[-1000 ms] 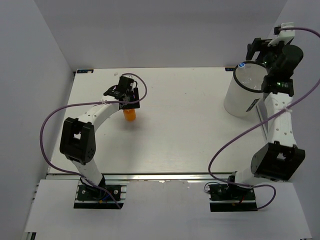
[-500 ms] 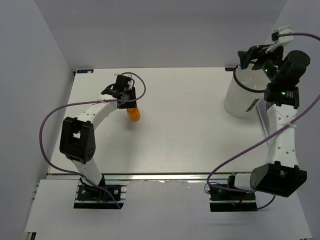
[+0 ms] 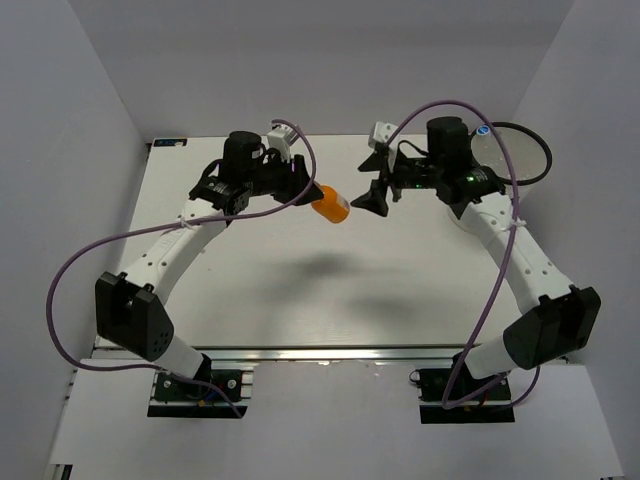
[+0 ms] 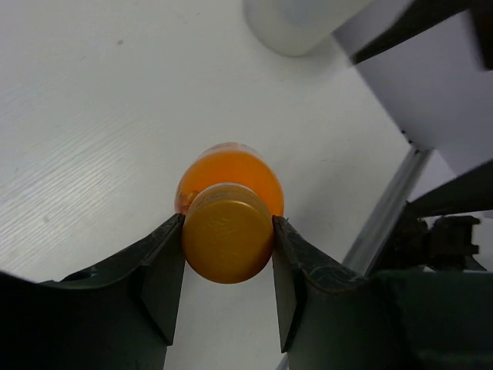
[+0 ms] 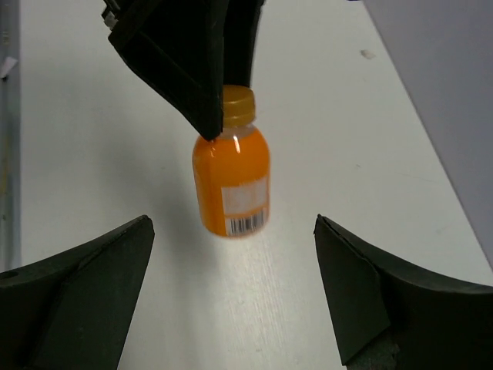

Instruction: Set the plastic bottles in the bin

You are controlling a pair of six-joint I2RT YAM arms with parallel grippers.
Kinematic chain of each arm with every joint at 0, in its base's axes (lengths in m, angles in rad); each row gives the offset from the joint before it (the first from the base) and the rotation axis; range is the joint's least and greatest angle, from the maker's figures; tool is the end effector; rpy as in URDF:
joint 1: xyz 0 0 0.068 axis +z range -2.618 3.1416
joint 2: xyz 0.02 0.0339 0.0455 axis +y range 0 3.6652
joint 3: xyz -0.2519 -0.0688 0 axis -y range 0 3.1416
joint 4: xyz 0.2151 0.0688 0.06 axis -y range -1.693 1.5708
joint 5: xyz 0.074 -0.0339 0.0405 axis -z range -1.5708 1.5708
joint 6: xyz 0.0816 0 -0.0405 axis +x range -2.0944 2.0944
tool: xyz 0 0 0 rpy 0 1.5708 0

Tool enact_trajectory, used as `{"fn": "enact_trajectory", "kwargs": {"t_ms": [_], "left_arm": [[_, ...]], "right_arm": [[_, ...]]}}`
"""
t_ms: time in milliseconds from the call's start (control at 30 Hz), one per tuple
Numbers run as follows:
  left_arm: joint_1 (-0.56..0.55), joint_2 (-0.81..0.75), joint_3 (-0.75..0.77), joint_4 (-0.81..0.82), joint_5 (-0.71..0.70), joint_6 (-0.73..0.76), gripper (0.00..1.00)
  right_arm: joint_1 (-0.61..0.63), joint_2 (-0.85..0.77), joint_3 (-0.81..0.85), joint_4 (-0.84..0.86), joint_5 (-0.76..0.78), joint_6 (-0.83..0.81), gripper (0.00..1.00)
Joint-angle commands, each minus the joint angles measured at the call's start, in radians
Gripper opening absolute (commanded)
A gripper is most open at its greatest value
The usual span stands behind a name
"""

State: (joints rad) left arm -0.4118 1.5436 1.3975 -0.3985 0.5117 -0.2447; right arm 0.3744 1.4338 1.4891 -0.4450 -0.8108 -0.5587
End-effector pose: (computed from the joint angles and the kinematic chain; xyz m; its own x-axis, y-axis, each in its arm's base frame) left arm 0.3129 -0.1802 0.3182 -0.6382 0.0482 -0.7684 0.5960 0.6628 -0.4533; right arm 0.2739 0.1712 0.3854 0.1645 -0.3277 -0.9303 -0.9302 0.2621 -0.2568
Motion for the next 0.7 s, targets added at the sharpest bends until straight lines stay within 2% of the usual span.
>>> {"fn": "enact_trajectory", "kwargs": {"t_ms": [0, 167, 267, 333, 367, 467, 500, 533, 567, 600, 633, 667], "left_arm": [[-0.016, -0.075, -0.009, 0.114, 0.143, -0.016, 0.0], [-0.024, -0.114, -0.031, 0.171, 0.172, -0.047, 0.0], [-0.025, -0.131, -0.035, 0.196, 0.177, -0.056, 0.0], [-0.025, -0.134, -0.034, 0.196, 0.169, -0.054, 0.0], [-0.025, -0.132, -0.034, 0.193, 0.168, -0.054, 0.0], [-0.025, -0.132, -0.029, 0.182, 0.152, -0.054, 0.0], [-0.025, -0.134, -0.025, 0.184, 0.149, -0.056, 0.0], [-0.025, -0.135, -0.022, 0.182, 0.136, -0.056, 0.16], [-0.025, -0.14, -0.019, 0.182, 0.125, -0.057, 0.43], [-0.025, -0.14, -0.014, 0.178, 0.11, -0.057, 0.86], [-0.025, -0.142, 0.001, 0.175, 0.07, -0.057, 0.98], [-0.025, -0.142, 0.014, 0.168, 0.035, -0.056, 0.98]], "right_arm": [[0.07, 0.037, 0.011, 0.003, -0.056, -0.006, 0.89], [0.132, 0.091, -0.024, 0.182, 0.024, 0.135, 0.89], [0.164, 0.152, -0.001, 0.206, 0.041, 0.155, 0.89], [0.169, 0.207, 0.062, 0.157, 0.018, 0.172, 0.86], [0.169, 0.233, 0.085, 0.141, 0.021, 0.184, 0.75], [0.169, 0.232, 0.109, 0.144, 0.056, 0.223, 0.49], [0.169, 0.225, 0.099, 0.196, 0.079, 0.235, 0.43], [0.17, 0.215, 0.068, 0.222, 0.137, 0.259, 0.36], [0.167, 0.197, 0.056, 0.241, 0.169, 0.266, 0.31], [0.166, 0.189, 0.047, 0.25, 0.198, 0.269, 0.29], [0.161, 0.183, 0.04, 0.256, 0.258, 0.276, 0.26], [0.14, 0.172, 0.037, 0.255, 0.28, 0.282, 0.24]]}}
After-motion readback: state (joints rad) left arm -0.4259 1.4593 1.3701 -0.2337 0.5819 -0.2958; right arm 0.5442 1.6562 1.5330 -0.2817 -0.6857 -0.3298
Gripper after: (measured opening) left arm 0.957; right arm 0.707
